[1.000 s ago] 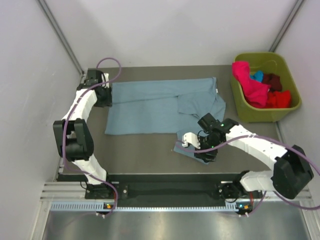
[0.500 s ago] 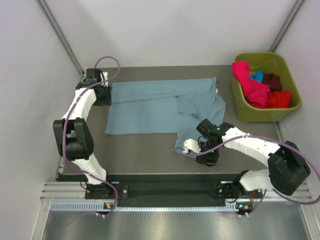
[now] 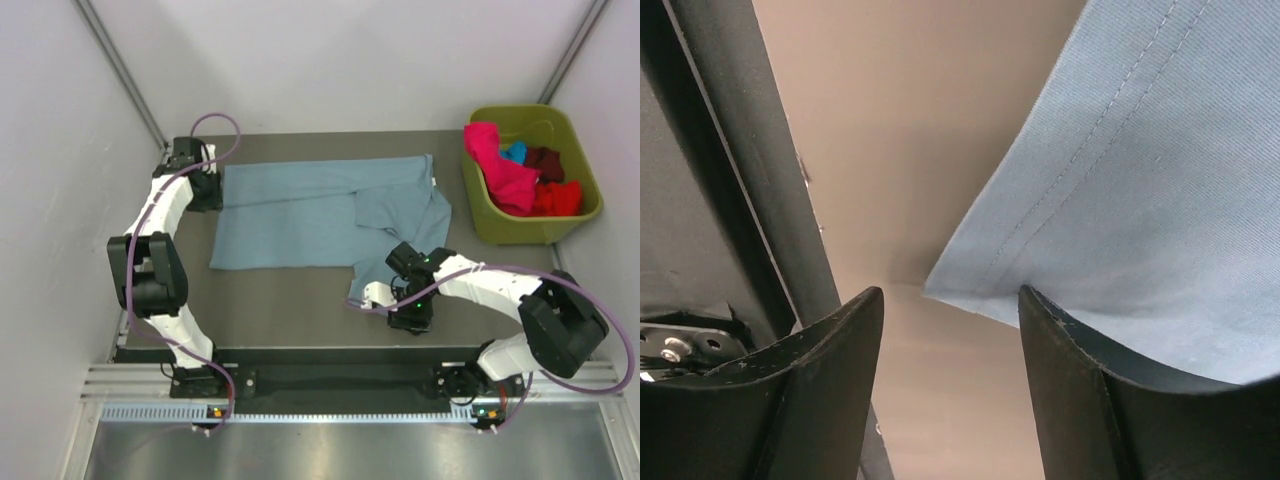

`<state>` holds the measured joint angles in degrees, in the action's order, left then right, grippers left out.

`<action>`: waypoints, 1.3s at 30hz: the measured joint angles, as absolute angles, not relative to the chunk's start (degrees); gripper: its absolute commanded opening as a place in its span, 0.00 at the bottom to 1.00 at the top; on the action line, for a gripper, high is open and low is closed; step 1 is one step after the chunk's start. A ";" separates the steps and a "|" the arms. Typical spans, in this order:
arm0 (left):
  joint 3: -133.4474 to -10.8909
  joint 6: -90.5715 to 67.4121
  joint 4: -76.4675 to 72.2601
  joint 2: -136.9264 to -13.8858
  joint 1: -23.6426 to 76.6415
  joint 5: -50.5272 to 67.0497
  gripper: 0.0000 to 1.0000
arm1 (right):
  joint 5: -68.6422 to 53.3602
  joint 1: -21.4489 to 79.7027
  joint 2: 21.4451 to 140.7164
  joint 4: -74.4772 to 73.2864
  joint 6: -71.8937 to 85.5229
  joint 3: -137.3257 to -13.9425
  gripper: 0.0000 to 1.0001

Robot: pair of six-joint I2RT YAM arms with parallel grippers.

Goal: Fold and stack the t-shirts
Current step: Fold the tshirt

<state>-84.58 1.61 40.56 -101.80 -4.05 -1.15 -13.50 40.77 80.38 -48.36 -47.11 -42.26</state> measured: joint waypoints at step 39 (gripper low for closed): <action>-79.50 -1.41 53.19 -105.14 -13.80 11.62 0.45 | -2.66 40.91 75.90 -49.08 -43.68 -55.44 0.00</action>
<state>-79.50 -1.41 53.19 -105.14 -13.80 11.62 -2.66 40.91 75.90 -49.08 -43.68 -55.44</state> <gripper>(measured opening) 0.448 0.012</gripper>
